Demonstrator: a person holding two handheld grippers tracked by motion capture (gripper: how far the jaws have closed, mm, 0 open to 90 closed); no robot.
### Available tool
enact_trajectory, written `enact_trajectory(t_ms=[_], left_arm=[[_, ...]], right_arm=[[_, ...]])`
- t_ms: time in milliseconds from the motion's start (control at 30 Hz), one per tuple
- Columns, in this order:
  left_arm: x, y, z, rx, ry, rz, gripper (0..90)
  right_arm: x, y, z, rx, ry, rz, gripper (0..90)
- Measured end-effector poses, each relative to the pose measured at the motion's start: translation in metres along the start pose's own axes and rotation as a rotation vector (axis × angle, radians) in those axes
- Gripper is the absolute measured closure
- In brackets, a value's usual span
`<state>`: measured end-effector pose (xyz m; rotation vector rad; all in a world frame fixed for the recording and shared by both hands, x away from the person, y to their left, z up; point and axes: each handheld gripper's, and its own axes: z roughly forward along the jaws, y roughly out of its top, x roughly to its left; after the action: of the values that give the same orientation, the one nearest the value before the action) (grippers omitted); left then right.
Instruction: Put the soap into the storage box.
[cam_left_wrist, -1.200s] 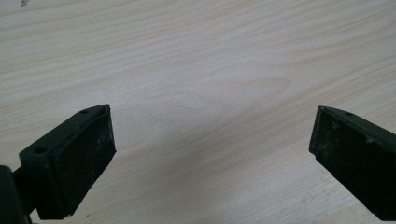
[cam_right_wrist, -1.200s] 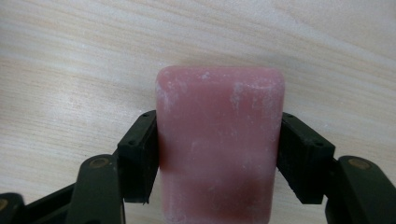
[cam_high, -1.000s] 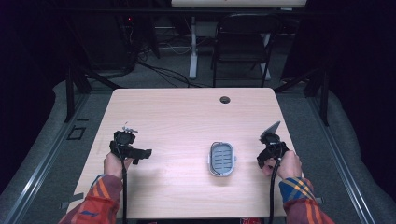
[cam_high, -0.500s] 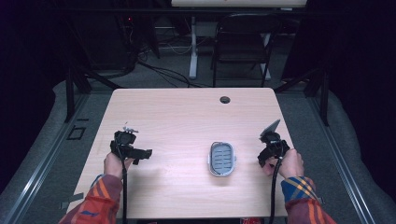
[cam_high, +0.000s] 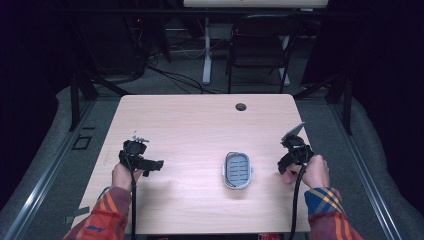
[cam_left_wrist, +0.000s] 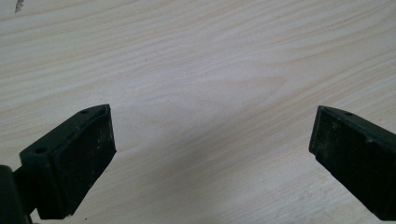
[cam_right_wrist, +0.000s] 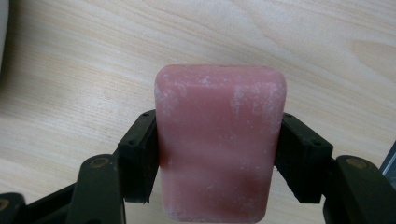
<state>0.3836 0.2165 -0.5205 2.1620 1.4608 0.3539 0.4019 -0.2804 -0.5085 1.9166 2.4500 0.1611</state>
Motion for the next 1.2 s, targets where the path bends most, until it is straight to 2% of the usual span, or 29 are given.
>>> enact_trajectory(t_ms=[100, 433, 467, 567, 633, 667, 767, 800, 833, 1033, 1067, 1200], left_arm=[[-0.001, 0.0, -0.001, -0.005, 0.002, 0.002, 0.4], [-0.001, 0.0, 0.0, -0.005, 0.0, 0.004, 0.3], [-0.001, 0.0, 0.0, -0.004, -0.001, 0.003, 0.3], [-0.001, 0.0, 0.0, -0.003, -0.003, -0.002, 0.3], [-0.001, 0.0, 0.0, -0.003, -0.003, 0.004, 0.3], [-0.001, 0.0, 0.0, -0.003, -0.002, 0.005, 0.3], [-0.001, 0.0, 0.0, 0.002, -0.003, 0.007, 0.3], [-0.001, 0.0, 0.0, 0.002, -0.003, 0.007, 0.3], [-0.001, 0.0, 0.0, 0.002, -0.003, 0.007, 0.3], [-0.001, 0.0, 0.0, 0.004, -0.004, 0.004, 0.3], [-0.001, 0.0, 0.0, 0.003, -0.004, 0.004, 0.3], [0.0, -0.001, 0.0, 0.004, -0.004, 0.007, 0.3]], right_arm=[[-0.001, 0.0, -0.002, 0.003, 0.003, -0.013, 37.5], [0.001, 0.003, -0.007, 0.012, 0.019, -0.016, 37.5], [0.0, 0.003, -0.008, 0.02, 0.02, -0.031, 37.5], [0.003, 0.004, -0.01, 0.022, 0.023, -0.026, 37.5], [0.004, 0.005, -0.013, 0.043, 0.022, -0.05, 37.5], [0.007, 0.005, -0.012, 0.022, 0.023, -0.041, 37.4], [0.009, 0.007, -0.014, 0.025, 0.031, -0.05, 37.5], [0.009, 0.008, -0.016, 0.041, 0.031, -0.06, 37.5], [0.01, 0.008, -0.015, 0.02, 0.036, -0.051, 37.5], [0.018, 0.011, -0.019, 0.047, 0.038, -0.087, 37.5], [0.02, 0.011, -0.018, 0.033, 0.04, -0.08, 37.4], [0.024, 0.013, -0.018, 0.047, 0.043, -0.094, 37.4]])
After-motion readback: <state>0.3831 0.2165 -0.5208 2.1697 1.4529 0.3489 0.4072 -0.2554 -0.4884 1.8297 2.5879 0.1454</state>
